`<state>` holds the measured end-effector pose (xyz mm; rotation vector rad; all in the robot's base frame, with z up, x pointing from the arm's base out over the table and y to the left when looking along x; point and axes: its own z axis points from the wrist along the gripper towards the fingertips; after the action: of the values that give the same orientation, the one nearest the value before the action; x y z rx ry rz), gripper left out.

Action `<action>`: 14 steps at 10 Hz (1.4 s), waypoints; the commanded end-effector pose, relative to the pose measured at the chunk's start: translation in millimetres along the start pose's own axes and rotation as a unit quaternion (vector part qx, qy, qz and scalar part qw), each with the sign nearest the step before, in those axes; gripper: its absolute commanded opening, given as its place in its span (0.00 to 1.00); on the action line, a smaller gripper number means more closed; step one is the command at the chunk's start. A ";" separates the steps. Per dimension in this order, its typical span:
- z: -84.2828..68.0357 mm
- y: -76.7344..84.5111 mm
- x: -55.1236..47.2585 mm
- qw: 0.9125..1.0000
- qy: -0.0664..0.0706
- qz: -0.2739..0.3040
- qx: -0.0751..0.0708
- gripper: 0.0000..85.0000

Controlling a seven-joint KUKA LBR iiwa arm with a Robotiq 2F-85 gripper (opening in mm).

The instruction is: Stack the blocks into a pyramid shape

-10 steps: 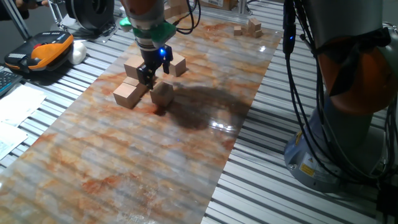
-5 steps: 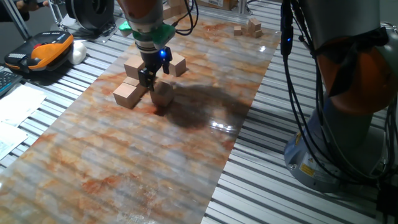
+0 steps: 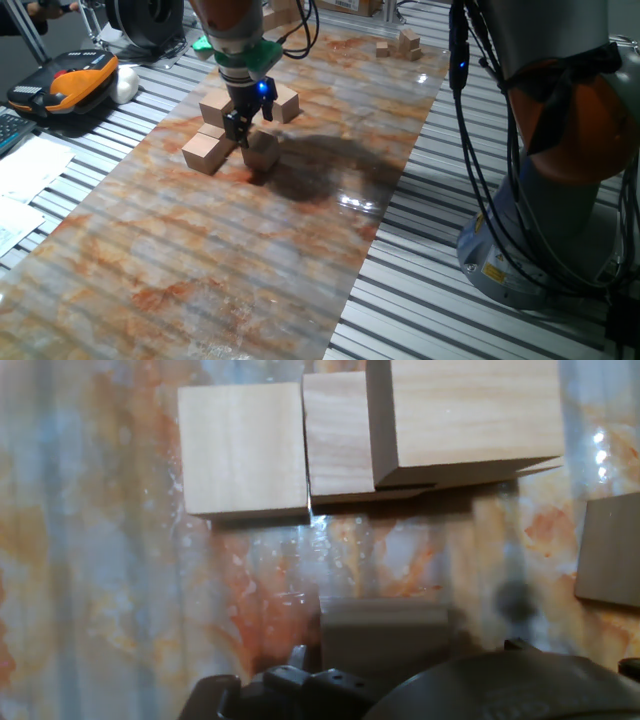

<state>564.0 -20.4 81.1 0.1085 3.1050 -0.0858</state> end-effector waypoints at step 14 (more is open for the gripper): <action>5.9 15.3 10.1 1.000 0.002 0.003 0.007 1.00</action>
<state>555.3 -5.7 73.6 0.1206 3.1073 -0.1067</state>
